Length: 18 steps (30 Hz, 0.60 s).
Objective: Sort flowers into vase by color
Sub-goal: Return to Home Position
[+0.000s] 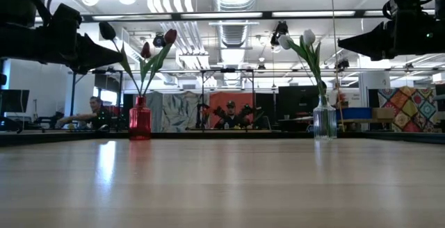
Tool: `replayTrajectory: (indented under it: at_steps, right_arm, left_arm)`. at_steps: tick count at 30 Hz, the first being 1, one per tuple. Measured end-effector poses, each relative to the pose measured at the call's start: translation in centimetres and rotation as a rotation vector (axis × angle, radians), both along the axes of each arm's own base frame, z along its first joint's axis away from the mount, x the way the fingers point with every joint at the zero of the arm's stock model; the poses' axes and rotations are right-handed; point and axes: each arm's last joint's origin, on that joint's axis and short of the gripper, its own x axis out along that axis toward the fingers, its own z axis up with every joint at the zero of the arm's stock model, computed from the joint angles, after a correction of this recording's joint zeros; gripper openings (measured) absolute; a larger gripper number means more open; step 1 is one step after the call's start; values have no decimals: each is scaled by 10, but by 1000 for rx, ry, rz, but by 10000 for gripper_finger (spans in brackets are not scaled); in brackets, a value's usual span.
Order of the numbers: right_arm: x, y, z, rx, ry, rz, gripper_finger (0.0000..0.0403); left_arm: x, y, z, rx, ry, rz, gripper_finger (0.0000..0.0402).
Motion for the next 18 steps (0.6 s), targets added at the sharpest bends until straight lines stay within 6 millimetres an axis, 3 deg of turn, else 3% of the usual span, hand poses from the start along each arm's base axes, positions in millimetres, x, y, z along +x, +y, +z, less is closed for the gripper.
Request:
replayTrajectory:
  at_steps: [18]
  right_arm:
    - [0, 0, 0, -1, 1, 1, 9]
  left_arm:
    - [2, 1, -2, -10, 27, -1, 36]
